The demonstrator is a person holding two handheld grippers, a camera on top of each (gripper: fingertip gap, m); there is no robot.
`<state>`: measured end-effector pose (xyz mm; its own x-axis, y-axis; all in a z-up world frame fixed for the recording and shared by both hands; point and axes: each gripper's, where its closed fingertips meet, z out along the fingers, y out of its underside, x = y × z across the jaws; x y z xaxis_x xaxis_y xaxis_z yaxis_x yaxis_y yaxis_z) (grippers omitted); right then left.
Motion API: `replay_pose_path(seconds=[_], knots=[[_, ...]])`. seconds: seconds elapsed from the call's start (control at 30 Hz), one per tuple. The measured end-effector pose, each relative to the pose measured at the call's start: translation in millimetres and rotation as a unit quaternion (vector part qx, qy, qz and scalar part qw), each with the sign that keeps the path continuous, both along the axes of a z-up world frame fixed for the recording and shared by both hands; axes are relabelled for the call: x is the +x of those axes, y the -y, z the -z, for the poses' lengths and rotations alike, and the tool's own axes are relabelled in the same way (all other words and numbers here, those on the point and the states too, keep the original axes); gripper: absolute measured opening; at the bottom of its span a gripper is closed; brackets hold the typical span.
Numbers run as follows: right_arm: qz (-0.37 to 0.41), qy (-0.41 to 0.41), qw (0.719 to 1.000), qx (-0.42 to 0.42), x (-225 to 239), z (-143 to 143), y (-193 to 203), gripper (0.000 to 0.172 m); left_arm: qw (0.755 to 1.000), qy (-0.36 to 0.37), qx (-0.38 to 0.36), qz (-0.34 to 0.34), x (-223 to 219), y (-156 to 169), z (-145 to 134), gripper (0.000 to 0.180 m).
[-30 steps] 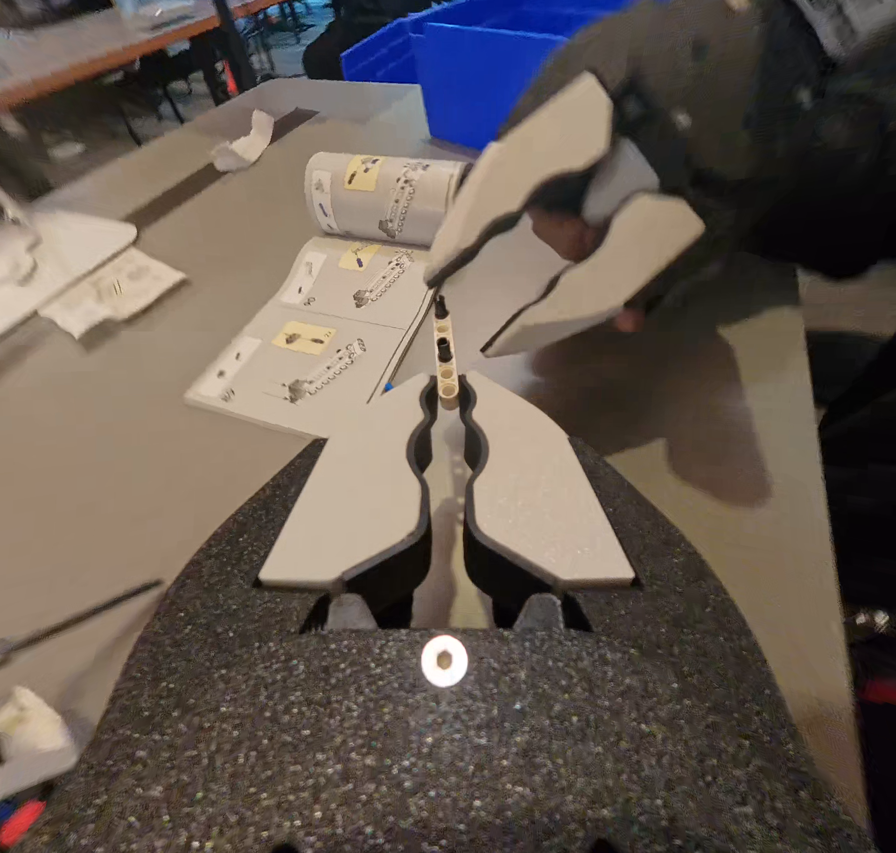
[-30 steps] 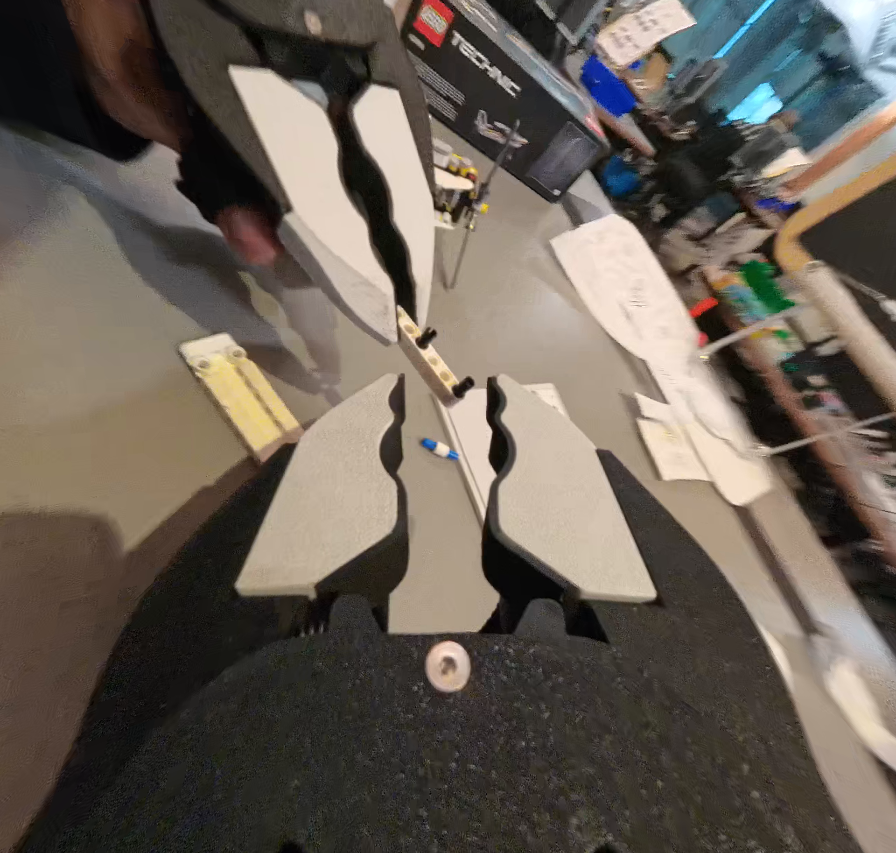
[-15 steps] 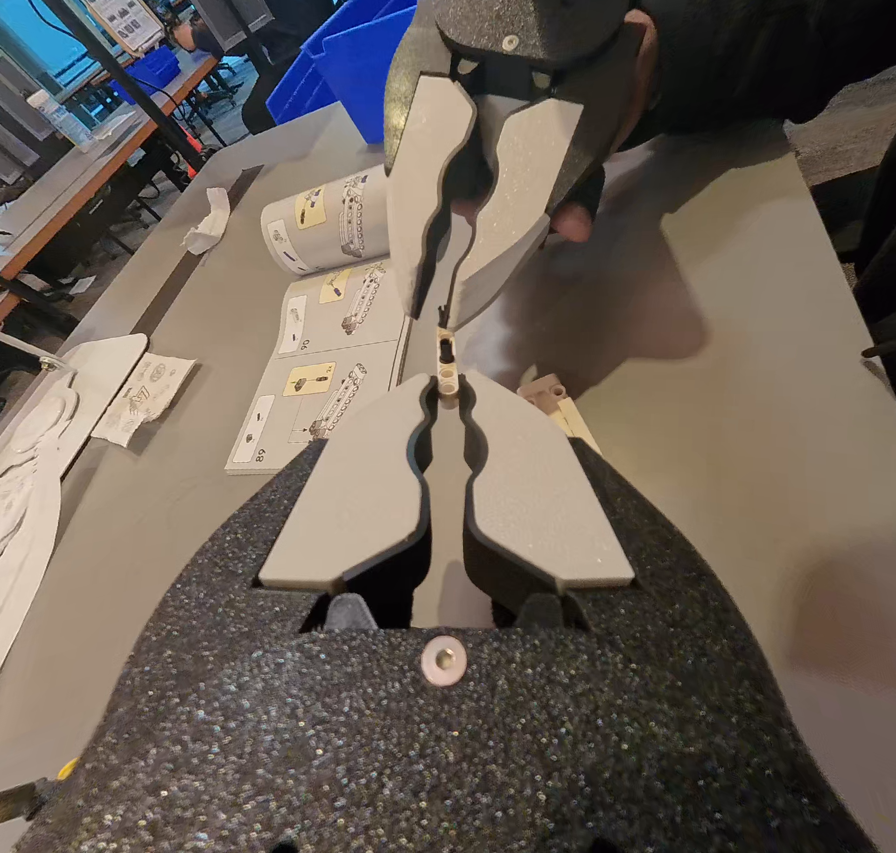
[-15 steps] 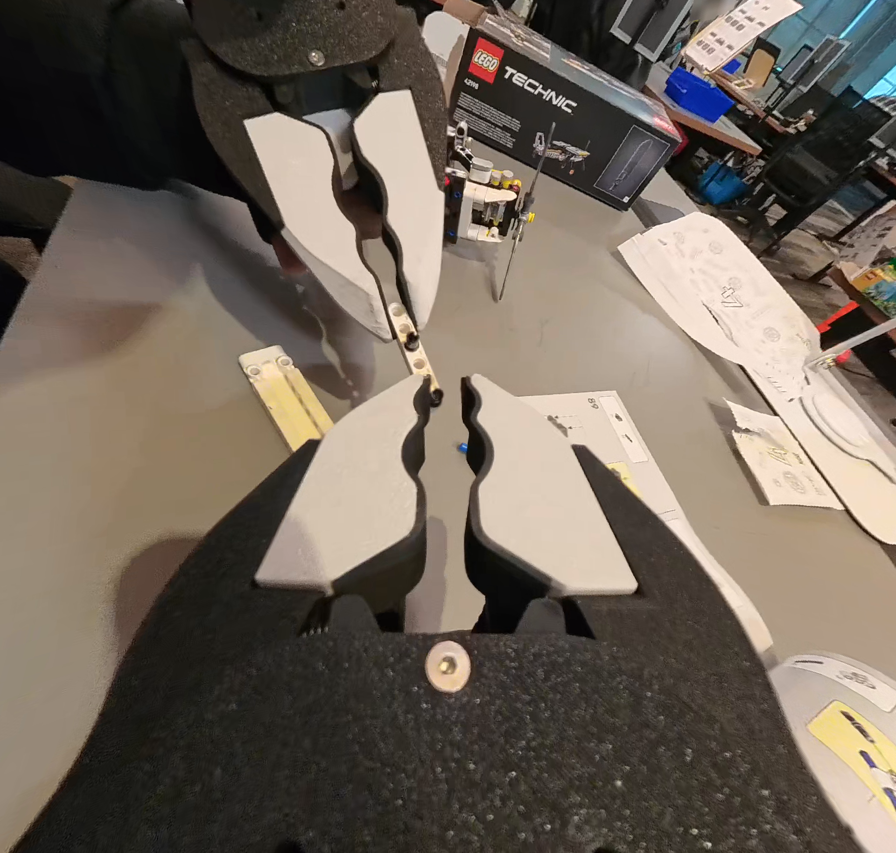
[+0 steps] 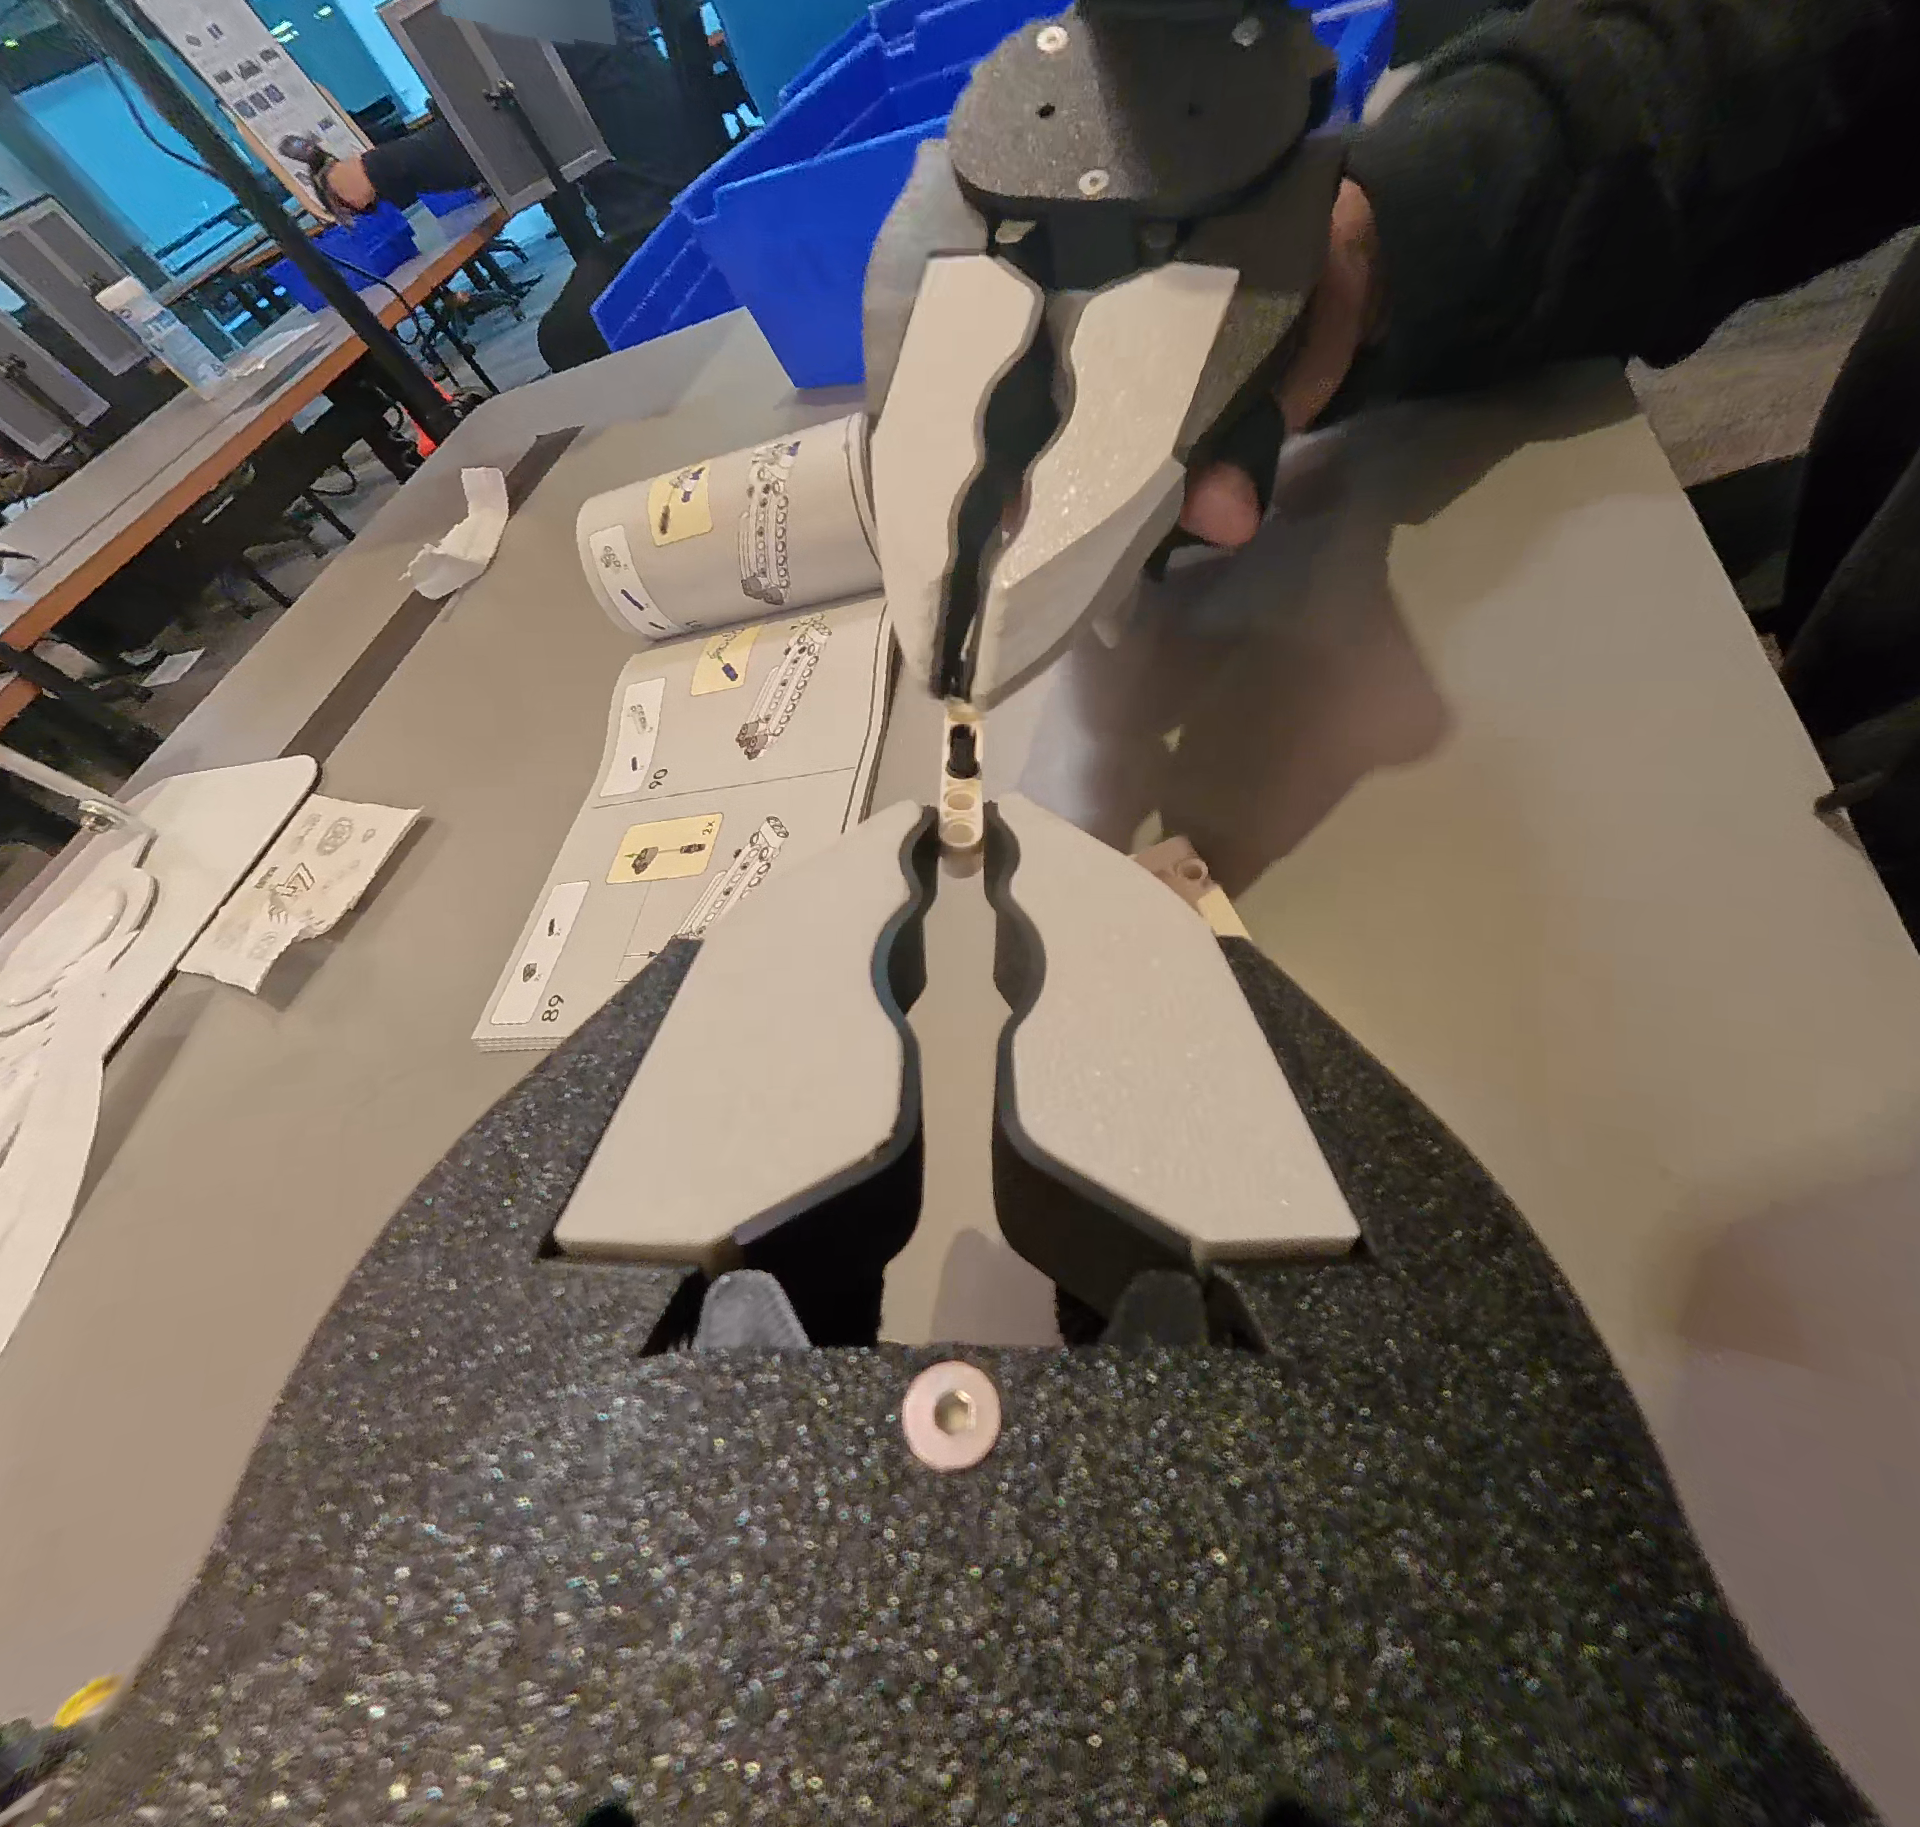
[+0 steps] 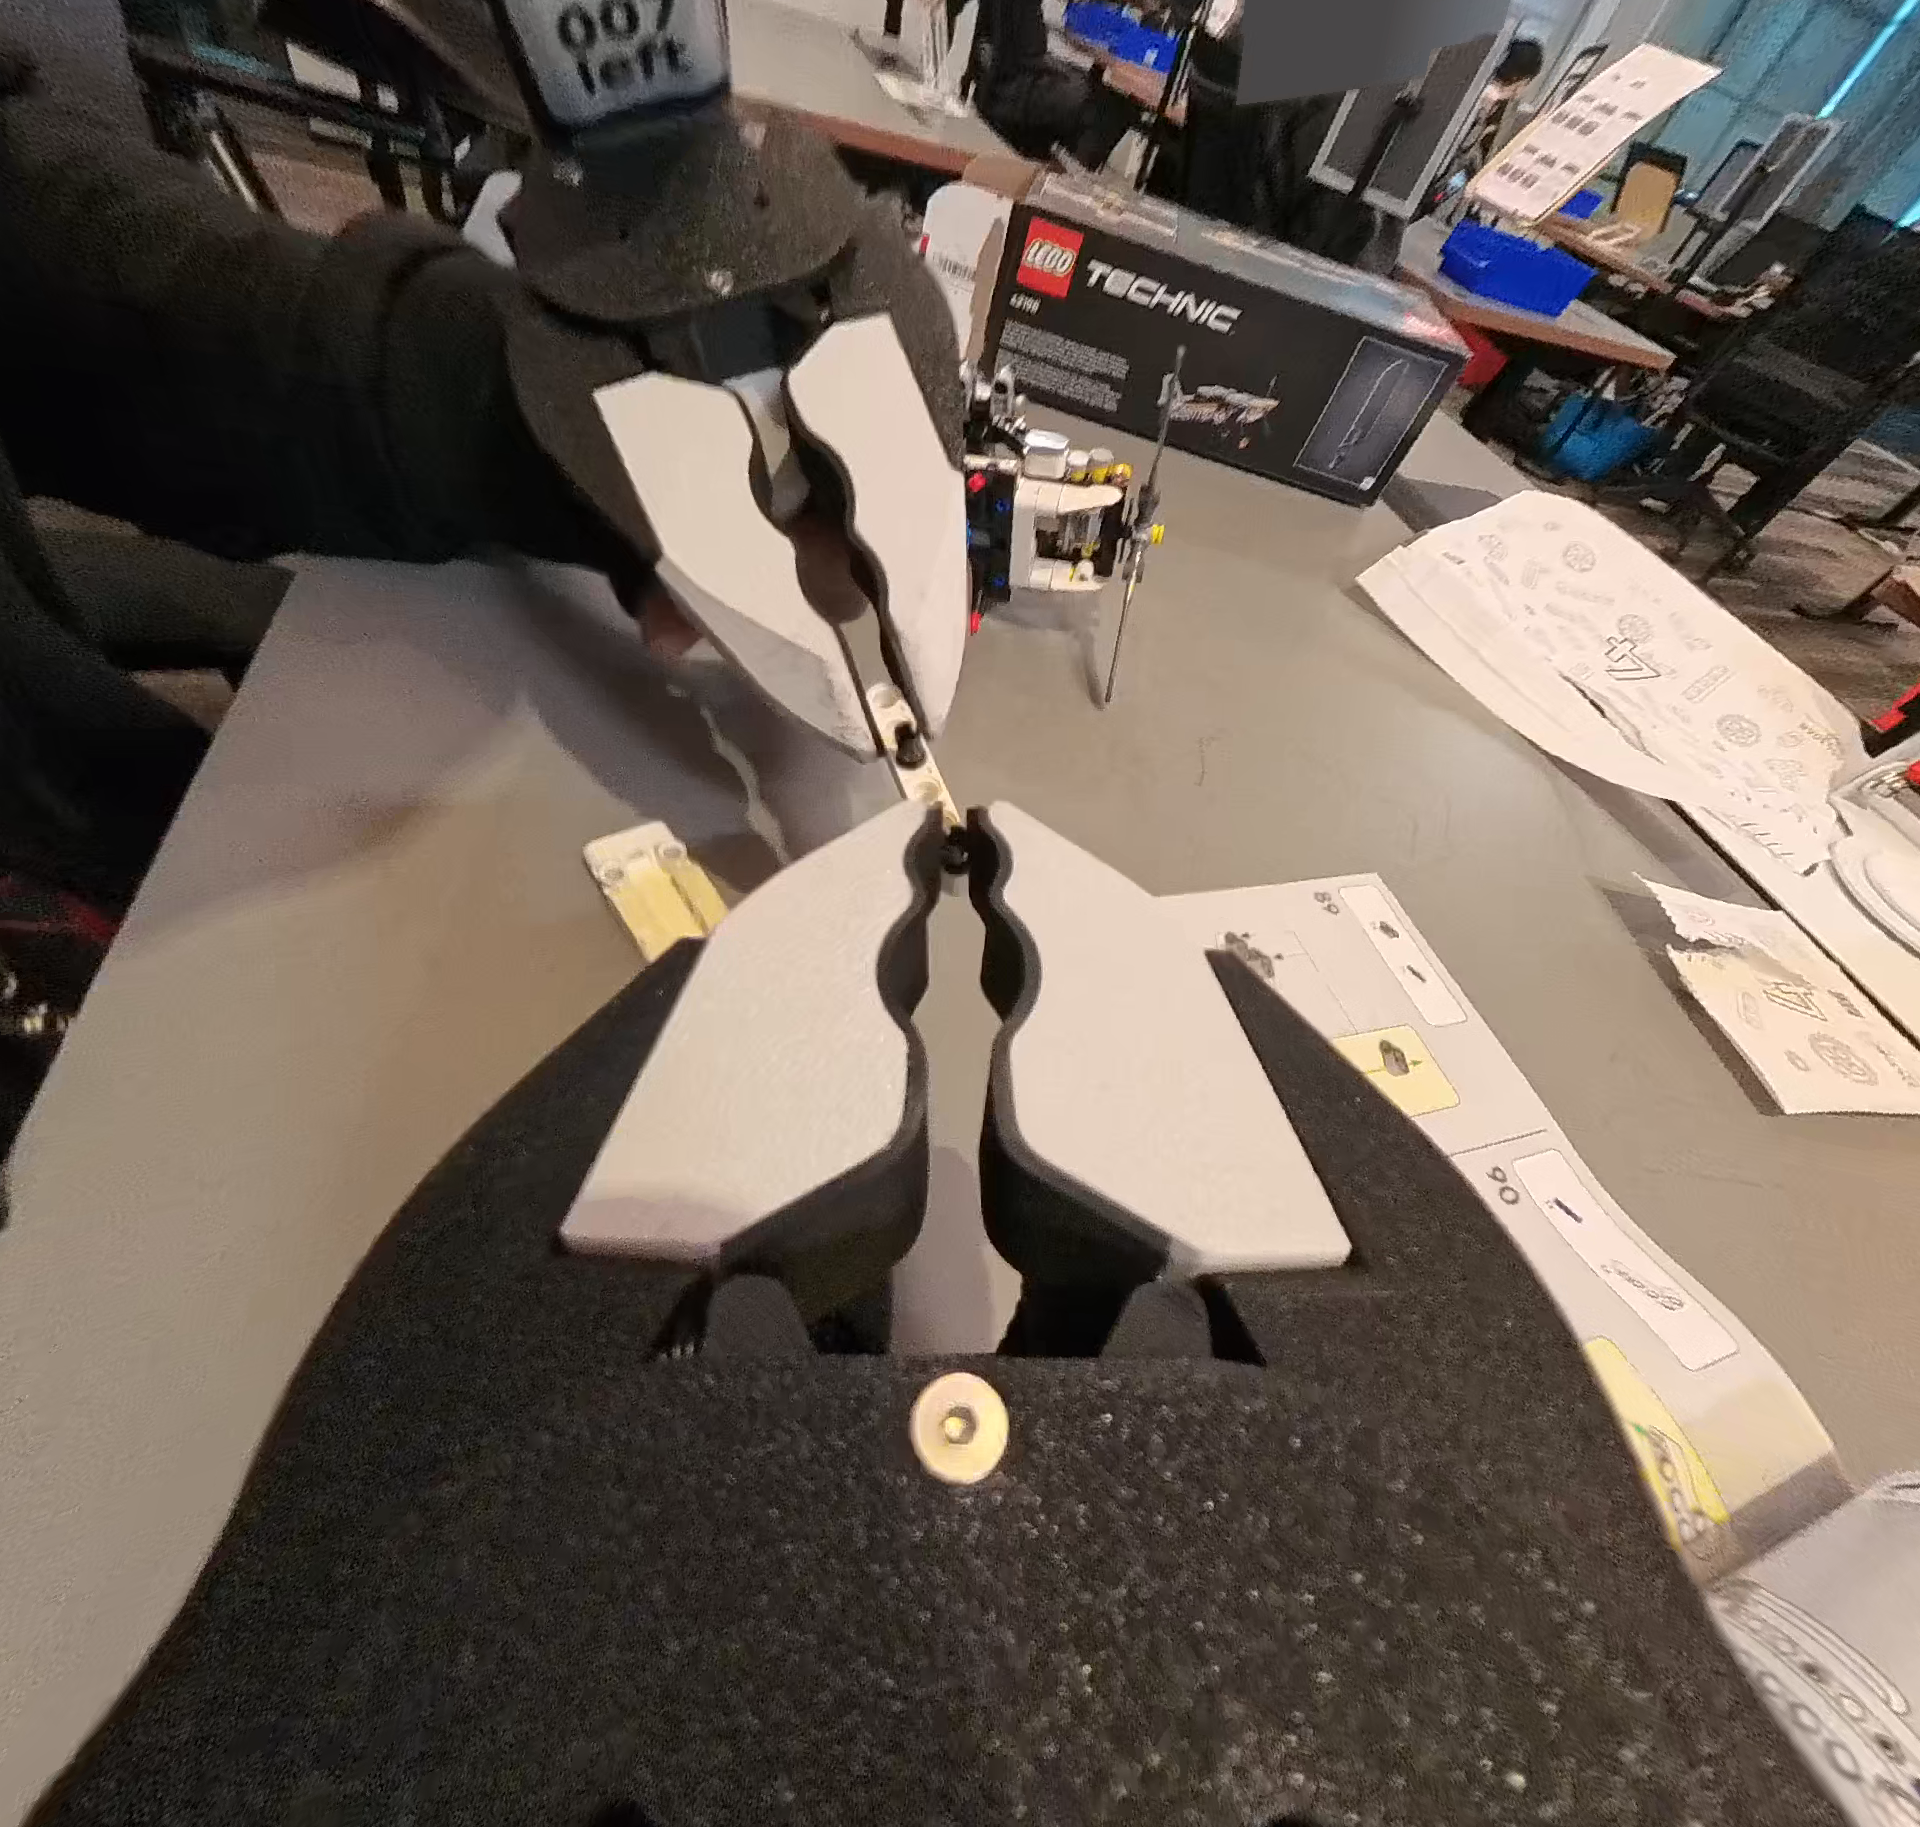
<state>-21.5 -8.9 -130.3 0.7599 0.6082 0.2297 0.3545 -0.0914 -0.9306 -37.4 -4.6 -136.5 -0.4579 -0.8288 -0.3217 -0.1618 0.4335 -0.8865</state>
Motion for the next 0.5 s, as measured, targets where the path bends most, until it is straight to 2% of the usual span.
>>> replay_pose_path(seconds=[0.07,0.17,0.27,0.4,0.5], knots=[[0.002,-0.027,1.000,0.005,-0.2,-5.6,0.1,0.005,0.999,0.008,-0.031,-0.006,1.1,-0.3,-3.1,0.010],[0.001,-0.089,0.996,0.009,-1.2,-16.3,0.9,0.004,0.997,0.007,-0.074,-0.010,1.8,-0.6,-4.0,0.028],[0.006,-0.169,0.986,0.005,-1.6,-26.6,-0.6,0.004,0.990,0.016,-0.138,0.001,3.6,6.6,-11.1,0.036],[0.005,-0.276,0.961,-0.024,-8.1,-32.0,-4.4,0.004,0.970,0.056,-0.236,0.000,9.7,8.8,-31.8,0.028],[0.003,-0.327,0.944,-0.032,-12.6,-34.7,-5.7,0.004,0.956,0.045,-0.288,0.016,10.1,13.4,-34.4,0.010]])
